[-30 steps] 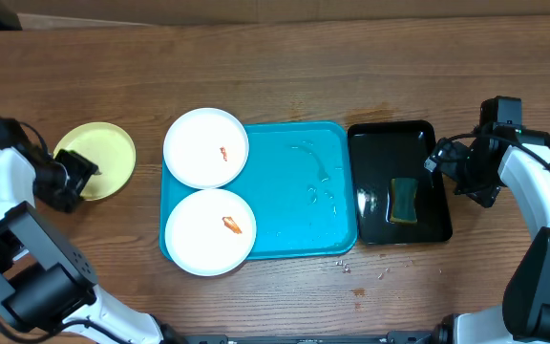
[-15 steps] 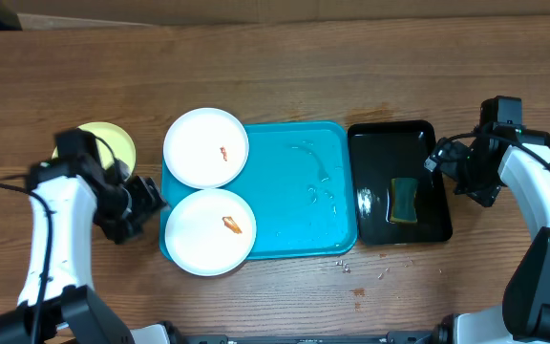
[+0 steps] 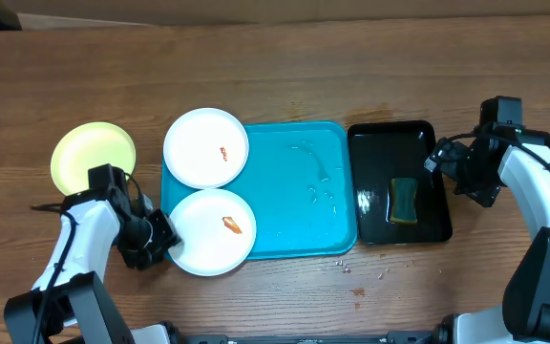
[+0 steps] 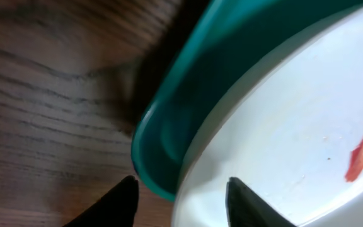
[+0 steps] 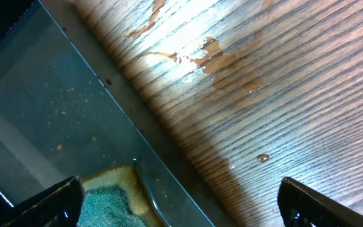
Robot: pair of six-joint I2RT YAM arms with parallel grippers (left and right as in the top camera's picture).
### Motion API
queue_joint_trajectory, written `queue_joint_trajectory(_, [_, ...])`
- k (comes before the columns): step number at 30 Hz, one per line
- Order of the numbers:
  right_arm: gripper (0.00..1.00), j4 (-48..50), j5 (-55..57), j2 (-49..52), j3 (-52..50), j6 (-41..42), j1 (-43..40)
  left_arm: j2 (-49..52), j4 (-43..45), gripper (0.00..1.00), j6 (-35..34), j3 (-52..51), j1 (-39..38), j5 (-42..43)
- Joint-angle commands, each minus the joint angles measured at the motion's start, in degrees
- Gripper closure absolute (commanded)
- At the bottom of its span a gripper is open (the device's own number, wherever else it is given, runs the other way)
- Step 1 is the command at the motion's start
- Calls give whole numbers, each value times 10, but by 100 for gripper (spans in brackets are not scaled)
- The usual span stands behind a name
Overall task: Clean dirty plates on tray and stack at the side
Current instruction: 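Grasp the lower white plate rim with the left gripper and slide it right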
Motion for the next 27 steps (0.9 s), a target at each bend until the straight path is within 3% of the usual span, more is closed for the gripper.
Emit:
queue_joint_trajectory(1, [0,3,1,-9,12,3,-2,0,0,68,16,-14,-22,-2])
queue_joint_trajectory(7, [0,3,1,-9,12,3,-2,0,9,83,10,-18,-109,-1])
queue_joint_trajectory(14, [0,3,1,-9,12,3,-2,0,64,86,-63,-18,-242,2])
queue_joint_trajectory(22, [0,3,1,-9,12,3,-2,0,171,73,-115,-18,-363,-1])
queue_joint_trajectory(27, [0,3,1,-9,12,3,-2,0,212,69,-122,-18,-379,-3])
